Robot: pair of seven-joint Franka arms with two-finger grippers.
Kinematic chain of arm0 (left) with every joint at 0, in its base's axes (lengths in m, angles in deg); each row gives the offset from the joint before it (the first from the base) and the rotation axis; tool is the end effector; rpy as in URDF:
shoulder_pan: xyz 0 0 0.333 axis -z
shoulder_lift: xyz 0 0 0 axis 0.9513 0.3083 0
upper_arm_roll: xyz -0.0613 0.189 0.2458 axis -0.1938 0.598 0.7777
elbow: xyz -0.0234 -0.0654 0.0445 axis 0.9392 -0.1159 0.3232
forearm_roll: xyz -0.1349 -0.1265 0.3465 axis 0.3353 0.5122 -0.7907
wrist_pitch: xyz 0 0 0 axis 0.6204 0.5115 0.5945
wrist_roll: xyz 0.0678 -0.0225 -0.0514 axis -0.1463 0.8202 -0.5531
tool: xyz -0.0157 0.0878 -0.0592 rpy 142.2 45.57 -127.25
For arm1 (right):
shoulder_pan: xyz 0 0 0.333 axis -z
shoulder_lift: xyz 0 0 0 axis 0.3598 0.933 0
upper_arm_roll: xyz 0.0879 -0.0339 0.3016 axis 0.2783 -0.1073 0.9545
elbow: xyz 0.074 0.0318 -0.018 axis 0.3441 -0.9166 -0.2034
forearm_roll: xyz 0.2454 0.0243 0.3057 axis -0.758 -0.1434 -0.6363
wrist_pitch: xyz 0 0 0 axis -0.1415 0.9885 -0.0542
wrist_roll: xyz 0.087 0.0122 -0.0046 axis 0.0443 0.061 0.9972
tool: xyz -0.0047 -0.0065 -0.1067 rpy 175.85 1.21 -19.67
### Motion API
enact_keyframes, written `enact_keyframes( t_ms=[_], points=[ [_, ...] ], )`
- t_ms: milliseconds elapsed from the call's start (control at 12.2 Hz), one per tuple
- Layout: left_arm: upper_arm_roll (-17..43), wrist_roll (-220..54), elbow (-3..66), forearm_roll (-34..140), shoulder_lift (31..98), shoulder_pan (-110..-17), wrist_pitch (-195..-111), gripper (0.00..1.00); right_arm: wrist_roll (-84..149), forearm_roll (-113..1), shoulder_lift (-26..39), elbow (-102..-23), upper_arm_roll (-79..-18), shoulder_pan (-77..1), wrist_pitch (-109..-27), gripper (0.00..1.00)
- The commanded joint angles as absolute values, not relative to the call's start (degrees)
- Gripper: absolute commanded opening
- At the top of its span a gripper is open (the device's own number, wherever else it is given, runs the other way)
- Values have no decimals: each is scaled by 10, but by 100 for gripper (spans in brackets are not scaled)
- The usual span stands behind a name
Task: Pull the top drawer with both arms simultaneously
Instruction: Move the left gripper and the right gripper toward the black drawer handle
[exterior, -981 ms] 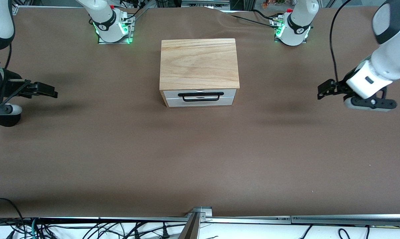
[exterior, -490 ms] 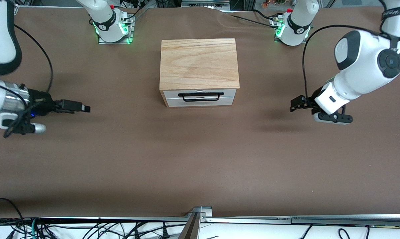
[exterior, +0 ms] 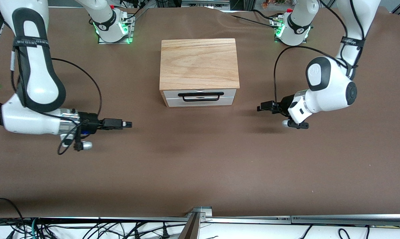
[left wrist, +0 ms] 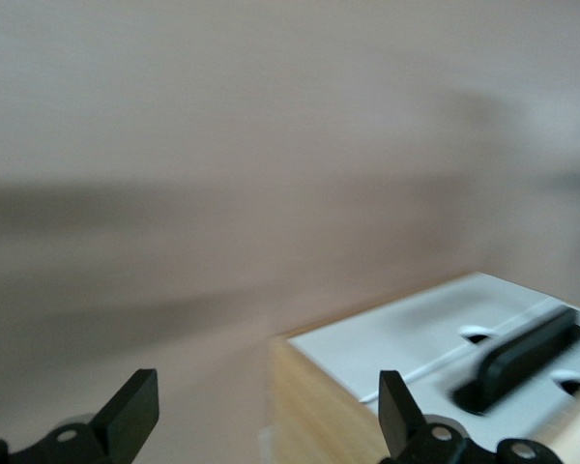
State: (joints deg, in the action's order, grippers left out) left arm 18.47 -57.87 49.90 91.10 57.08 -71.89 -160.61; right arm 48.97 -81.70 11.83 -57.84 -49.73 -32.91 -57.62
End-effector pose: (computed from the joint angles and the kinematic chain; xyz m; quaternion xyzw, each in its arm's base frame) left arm 0.5572 -0.1510 0.2802 0.9374 0.0050 -0.0781 0.3393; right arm 0.6538 0.1396 0.3291 -0.8844 0.0086 0.0698 0.4614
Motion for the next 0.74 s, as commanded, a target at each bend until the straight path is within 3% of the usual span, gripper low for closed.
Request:
enact_keyframes(
  t_ms=[0, 163, 654],
  points=[
    [170, -400, 526, 1043, 598, -739, -1607, 100, 605, -931, 121, -641, -496, -346, -588, 100],
    [167, -329, 534, 1106, 621, -739, -1603, 100, 676, -1004, 135, -665, -495, -369, -587, 100],
    [82, -97, 538, 1376, 663, -730, -1574, 97, 790, -1089, 150, -715, -495, -439, -585, 100]
  ],
)
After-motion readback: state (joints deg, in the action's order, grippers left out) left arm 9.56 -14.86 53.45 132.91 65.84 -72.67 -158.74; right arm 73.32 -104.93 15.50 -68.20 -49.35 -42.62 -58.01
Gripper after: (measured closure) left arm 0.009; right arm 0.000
